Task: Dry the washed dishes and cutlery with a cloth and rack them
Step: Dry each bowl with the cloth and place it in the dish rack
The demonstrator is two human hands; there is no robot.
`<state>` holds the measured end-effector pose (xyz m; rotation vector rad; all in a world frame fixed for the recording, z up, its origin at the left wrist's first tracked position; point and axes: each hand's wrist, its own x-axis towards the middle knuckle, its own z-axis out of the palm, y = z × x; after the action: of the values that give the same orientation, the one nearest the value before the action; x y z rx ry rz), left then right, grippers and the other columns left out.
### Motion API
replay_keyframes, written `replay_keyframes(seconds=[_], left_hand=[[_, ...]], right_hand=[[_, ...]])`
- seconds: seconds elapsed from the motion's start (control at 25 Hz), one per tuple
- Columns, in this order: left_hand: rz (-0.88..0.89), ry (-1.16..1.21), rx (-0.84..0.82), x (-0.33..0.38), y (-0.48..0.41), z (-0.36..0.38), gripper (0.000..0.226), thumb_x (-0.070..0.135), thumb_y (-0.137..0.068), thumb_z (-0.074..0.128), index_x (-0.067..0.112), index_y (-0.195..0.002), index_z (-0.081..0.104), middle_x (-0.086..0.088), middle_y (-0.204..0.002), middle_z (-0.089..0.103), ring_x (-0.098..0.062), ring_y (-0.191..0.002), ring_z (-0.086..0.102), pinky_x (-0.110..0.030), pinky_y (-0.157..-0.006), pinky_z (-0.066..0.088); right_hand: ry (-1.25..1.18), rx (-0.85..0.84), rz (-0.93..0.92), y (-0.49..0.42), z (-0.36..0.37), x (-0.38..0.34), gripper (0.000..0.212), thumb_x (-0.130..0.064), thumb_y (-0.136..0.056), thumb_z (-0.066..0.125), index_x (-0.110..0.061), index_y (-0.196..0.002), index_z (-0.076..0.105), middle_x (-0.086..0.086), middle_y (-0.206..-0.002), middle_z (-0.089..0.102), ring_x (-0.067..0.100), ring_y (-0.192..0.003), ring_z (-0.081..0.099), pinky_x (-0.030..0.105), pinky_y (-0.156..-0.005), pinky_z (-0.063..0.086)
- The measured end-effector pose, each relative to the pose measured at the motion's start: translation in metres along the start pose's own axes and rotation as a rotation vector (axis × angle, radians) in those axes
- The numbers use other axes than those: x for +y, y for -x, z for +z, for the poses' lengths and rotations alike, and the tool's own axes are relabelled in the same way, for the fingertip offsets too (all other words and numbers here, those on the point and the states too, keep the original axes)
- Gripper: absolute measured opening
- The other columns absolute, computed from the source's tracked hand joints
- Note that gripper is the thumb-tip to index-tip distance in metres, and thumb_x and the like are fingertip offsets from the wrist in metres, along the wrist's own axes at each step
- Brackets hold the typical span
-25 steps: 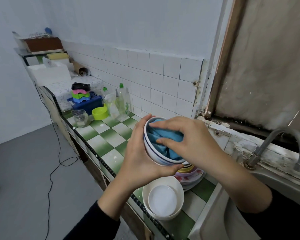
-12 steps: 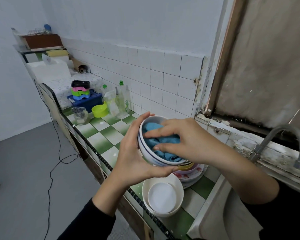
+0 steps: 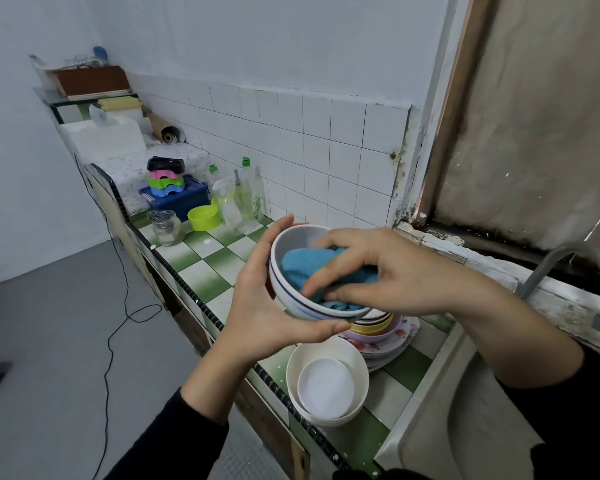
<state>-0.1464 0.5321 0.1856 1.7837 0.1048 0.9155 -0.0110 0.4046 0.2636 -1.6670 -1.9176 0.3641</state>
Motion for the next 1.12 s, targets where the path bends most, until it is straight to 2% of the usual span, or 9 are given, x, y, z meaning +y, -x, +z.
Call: replay_keyframes(seconds=[0.16,0.32,0.4,0.52,0.68,0.8,0.92,1.04,1.12], left_hand=[[-0.048,0.035,-0.041,-0.003,0.003,0.010,0.116,0.040,-0.045,0.095,0.013,-0.141,0.037,-0.006,-0.129,0.060,-0.024,-0.117,0.060,-0.035,-0.096,0.049],[-0.029,0.011,-0.067,-0.006,-0.002,0.021,0.109,0.023,-0.045,0.090,0.012,-0.140,0.037,-0.004,-0.129,0.059,-0.024,-0.119,0.059,-0.036,-0.098,0.049],[-0.030,0.034,-0.068,-0.005,-0.004,0.019,0.112,0.028,-0.045,0.093,0.008,-0.140,0.037,-0.003,-0.130,0.059,-0.023,-0.120,0.059,-0.033,-0.097,0.048],[-0.029,0.034,-0.082,-0.003,-0.005,0.013,0.116,0.040,-0.046,0.094,0.009,-0.142,0.036,-0.002,-0.129,0.060,-0.026,-0.118,0.060,-0.037,-0.097,0.050],[-0.016,-0.048,-0.061,-0.001,-0.004,0.016,0.114,0.032,-0.044,0.093,0.008,-0.140,0.038,0.004,-0.128,0.060,-0.020,-0.118,0.060,-0.030,-0.097,0.048],[-0.009,-0.068,-0.056,-0.003,-0.008,0.015,0.111,0.025,-0.045,0.090,0.008,-0.141,0.036,-0.001,-0.131,0.058,-0.021,-0.120,0.059,-0.036,-0.101,0.048],[-0.066,-0.092,-0.059,-0.006,-0.009,0.009,0.119,0.026,-0.040,0.093,0.017,-0.143,0.033,-0.001,-0.128,0.059,-0.024,-0.116,0.061,-0.048,-0.099,0.049],[-0.081,-0.200,-0.061,-0.008,-0.008,0.012,0.119,0.040,-0.039,0.092,0.022,-0.142,0.036,0.007,-0.122,0.062,-0.018,-0.114,0.061,-0.048,-0.097,0.049],[-0.087,-0.224,-0.054,-0.007,-0.008,0.018,0.115,0.042,-0.041,0.090,0.018,-0.141,0.037,0.010,-0.121,0.062,-0.016,-0.115,0.061,-0.045,-0.097,0.049]], right_hand=[[0.091,-0.180,0.127,0.004,-0.019,0.001,0.022,-0.034,-0.081,0.076,-0.042,-0.102,0.073,-0.014,-0.100,0.058,-0.004,-0.094,0.054,0.009,-0.081,0.036],[0.356,0.024,0.226,0.003,-0.008,0.004,0.025,-0.040,-0.077,0.078,-0.045,-0.101,0.073,-0.009,-0.098,0.057,0.004,-0.087,0.050,0.019,-0.075,0.037],[0.242,0.104,0.171,0.002,0.000,0.002,0.025,-0.034,-0.077,0.078,-0.042,-0.100,0.074,-0.010,-0.097,0.059,0.002,-0.086,0.052,0.010,-0.071,0.034],[0.046,-0.094,0.072,0.007,-0.011,0.000,0.027,-0.021,-0.075,0.081,-0.038,-0.095,0.075,-0.015,-0.090,0.061,-0.004,-0.084,0.054,0.006,-0.071,0.034],[0.490,-0.086,0.157,0.000,-0.018,0.005,0.024,-0.026,-0.083,0.073,-0.040,-0.103,0.073,-0.007,-0.104,0.057,0.007,-0.092,0.051,0.020,-0.081,0.039],[0.204,0.145,0.074,-0.006,-0.003,0.008,0.025,-0.017,-0.079,0.077,-0.034,-0.098,0.076,-0.010,-0.110,0.064,-0.002,-0.093,0.054,0.007,-0.084,0.037],[-0.072,-0.067,0.086,-0.007,-0.007,0.011,0.027,-0.010,-0.077,0.078,-0.035,-0.087,0.075,-0.012,-0.096,0.069,-0.002,-0.088,0.060,0.012,-0.083,0.043],[0.230,-0.267,0.069,-0.008,-0.021,0.020,0.026,-0.008,-0.081,0.073,-0.032,-0.091,0.076,-0.010,-0.100,0.068,0.003,-0.090,0.058,0.014,-0.081,0.043],[0.459,-0.185,0.086,-0.011,-0.022,0.028,0.027,-0.013,-0.085,0.070,-0.034,-0.101,0.075,-0.005,-0.104,0.063,0.009,-0.093,0.056,0.021,-0.084,0.043]])
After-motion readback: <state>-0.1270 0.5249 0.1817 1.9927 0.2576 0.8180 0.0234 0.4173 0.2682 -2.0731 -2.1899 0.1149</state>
